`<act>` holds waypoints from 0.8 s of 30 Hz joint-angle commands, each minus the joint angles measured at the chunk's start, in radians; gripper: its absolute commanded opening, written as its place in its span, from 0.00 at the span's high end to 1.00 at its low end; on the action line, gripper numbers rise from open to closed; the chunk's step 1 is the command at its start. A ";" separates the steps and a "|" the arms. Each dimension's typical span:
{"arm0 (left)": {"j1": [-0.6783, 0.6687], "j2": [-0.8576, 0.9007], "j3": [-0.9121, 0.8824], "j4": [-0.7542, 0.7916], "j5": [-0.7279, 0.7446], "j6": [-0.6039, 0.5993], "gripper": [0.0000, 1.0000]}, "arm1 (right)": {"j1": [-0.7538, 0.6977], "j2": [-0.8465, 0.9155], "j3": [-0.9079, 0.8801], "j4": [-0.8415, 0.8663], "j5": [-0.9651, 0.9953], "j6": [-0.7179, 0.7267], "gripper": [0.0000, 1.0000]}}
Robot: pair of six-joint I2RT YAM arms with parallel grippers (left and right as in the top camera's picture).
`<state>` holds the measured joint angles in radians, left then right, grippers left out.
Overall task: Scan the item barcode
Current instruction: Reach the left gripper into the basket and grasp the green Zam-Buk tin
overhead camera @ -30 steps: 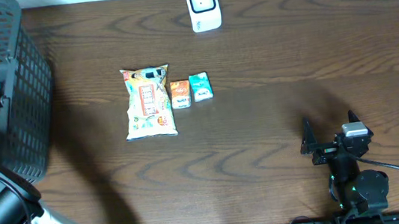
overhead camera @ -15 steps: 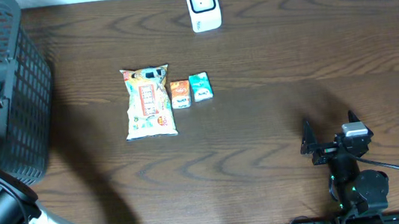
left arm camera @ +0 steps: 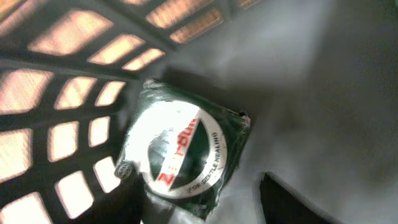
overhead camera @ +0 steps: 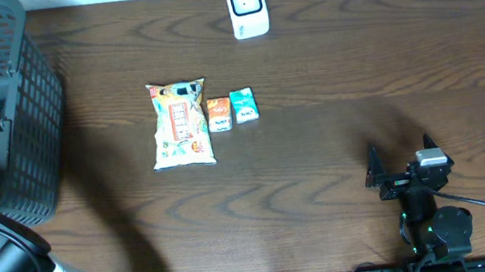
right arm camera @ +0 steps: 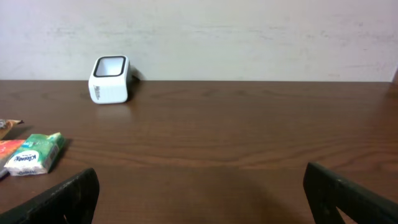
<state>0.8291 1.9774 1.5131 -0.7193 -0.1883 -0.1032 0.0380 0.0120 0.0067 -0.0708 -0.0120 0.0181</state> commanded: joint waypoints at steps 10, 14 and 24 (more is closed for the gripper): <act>0.008 -0.020 -0.010 0.028 0.023 -0.029 0.18 | 0.003 -0.006 -0.001 -0.005 -0.006 0.011 0.01; 0.016 0.010 -0.012 0.029 0.020 0.018 0.17 | 0.003 -0.006 -0.001 -0.005 -0.006 0.011 0.01; 0.047 0.112 -0.018 0.024 0.021 0.046 0.11 | 0.003 -0.006 -0.001 -0.005 -0.006 0.011 0.01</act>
<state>0.8539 2.0510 1.5127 -0.6830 -0.1631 -0.0673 0.0380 0.0120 0.0067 -0.0708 -0.0120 0.0181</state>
